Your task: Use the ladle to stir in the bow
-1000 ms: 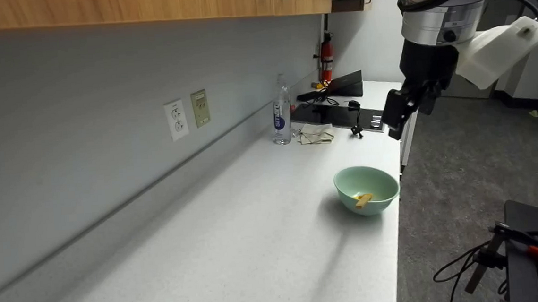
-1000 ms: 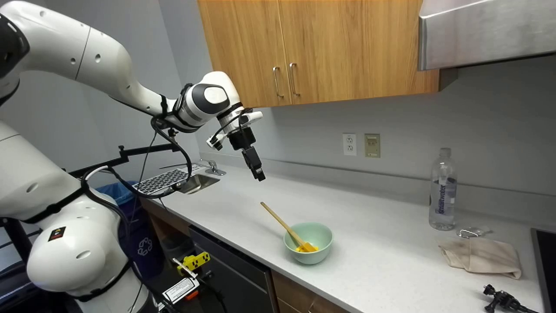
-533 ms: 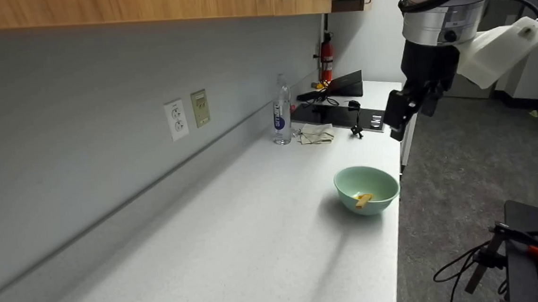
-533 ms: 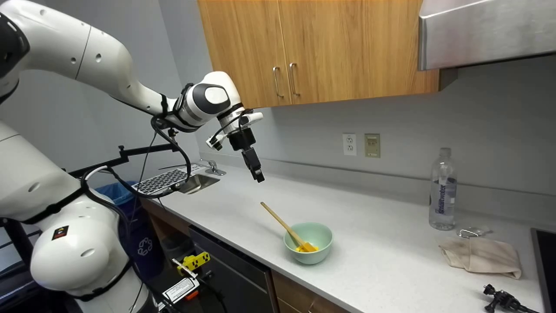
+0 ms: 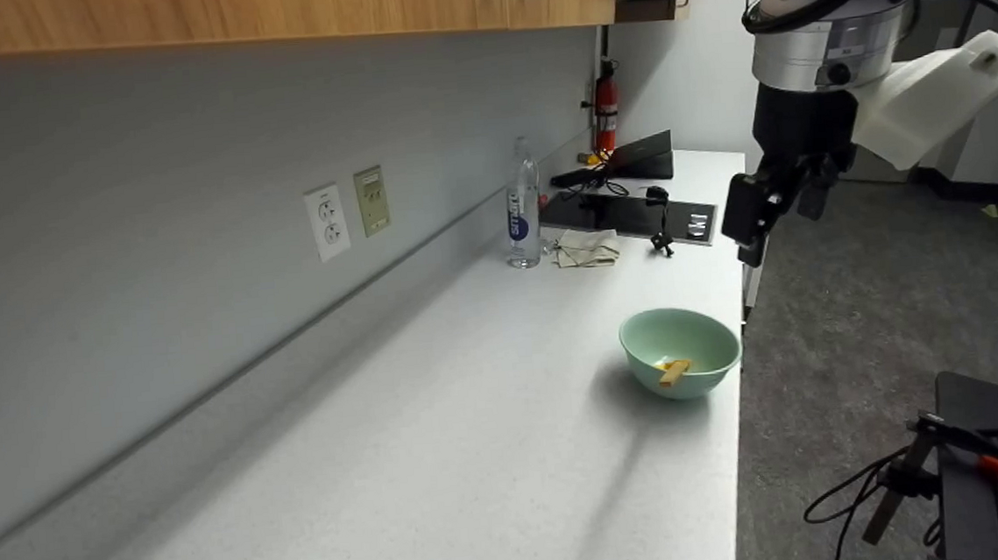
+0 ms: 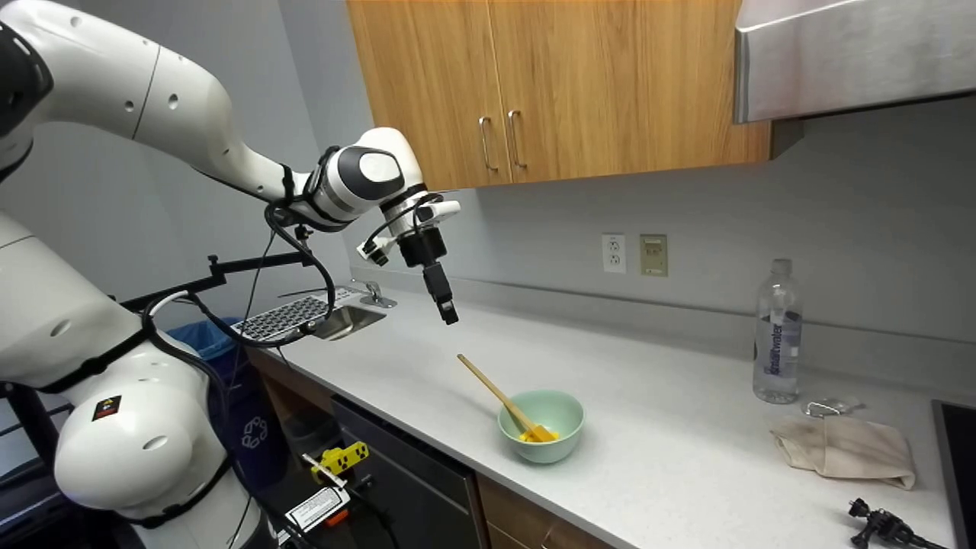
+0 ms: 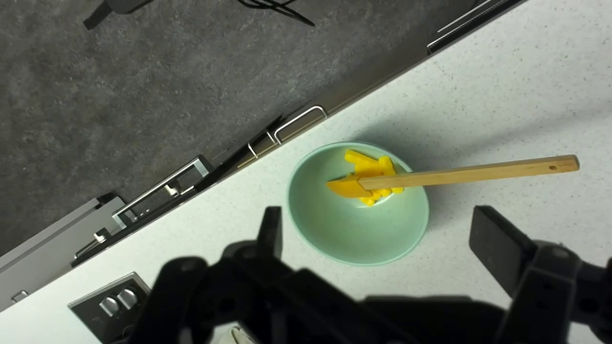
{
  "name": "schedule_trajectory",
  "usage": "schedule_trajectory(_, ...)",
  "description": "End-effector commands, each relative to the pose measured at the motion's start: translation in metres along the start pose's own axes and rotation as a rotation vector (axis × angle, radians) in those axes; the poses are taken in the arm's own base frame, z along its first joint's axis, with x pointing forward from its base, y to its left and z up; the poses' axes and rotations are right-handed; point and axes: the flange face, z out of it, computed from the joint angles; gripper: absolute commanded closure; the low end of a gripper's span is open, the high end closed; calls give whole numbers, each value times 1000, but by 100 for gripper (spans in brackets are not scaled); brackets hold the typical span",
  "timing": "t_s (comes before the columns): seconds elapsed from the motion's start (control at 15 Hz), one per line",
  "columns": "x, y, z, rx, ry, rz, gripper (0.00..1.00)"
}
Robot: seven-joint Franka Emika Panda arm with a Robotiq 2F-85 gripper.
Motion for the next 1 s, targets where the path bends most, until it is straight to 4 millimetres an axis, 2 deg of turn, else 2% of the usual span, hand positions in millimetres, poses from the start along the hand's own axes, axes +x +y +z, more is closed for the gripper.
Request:
schedule_trajectory(0.0,-1,-1,0,8,-21,26,0)
schedule_trajectory(0.07,-35,-38,-46,7,-10,55,0)
schedule_trajectory(0.2,-48,-62,-60,22,-55,126,0)
schedule_trajectory(0.4,-89,-122,-105,46,-101,233,0)
schedule_trajectory(0.53,-103,-146,-120,41,-85,284,0)
schedule_trajectory(0.6,-105,-124,-109,52,-47,234,0)
schedule_trajectory(0.73,-114,-141,-119,57,-50,259,0)
schedule_trajectory(0.93,-107,-145,-114,53,-70,268,0)
